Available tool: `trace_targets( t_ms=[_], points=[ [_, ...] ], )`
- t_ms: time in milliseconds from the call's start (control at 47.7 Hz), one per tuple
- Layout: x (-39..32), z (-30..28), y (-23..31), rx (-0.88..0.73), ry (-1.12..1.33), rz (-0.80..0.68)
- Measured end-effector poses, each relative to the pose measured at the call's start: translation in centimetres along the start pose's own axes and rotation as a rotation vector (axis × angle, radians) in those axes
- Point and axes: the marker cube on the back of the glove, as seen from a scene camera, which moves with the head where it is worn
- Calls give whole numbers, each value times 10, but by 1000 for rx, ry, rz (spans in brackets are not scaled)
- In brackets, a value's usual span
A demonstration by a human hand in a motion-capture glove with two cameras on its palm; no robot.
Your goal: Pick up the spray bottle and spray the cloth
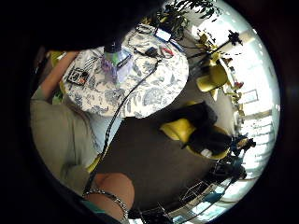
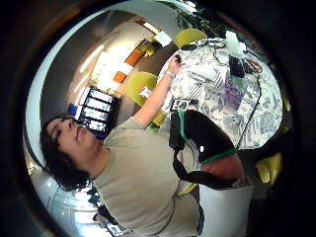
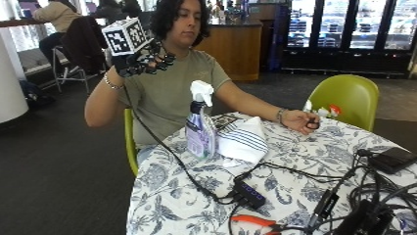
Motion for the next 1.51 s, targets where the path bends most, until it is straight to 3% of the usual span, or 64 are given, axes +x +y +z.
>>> trace_targets(
  t_ms=[147,314,545,922,1111,1278,1425,1509],
  points=[
    [9,2,-1,36,62,60],
    [15,11,-5,201,55,154],
    [17,57,-15,339,-274,337],
    [-5,115,-47,680,-511,588],
    [2,123,-69,827,-500,471],
    [13,125,-84,864,-533,492],
    [6,132,-73,714,-638,524],
    [8,136,-67,774,-600,470]
  ],
)
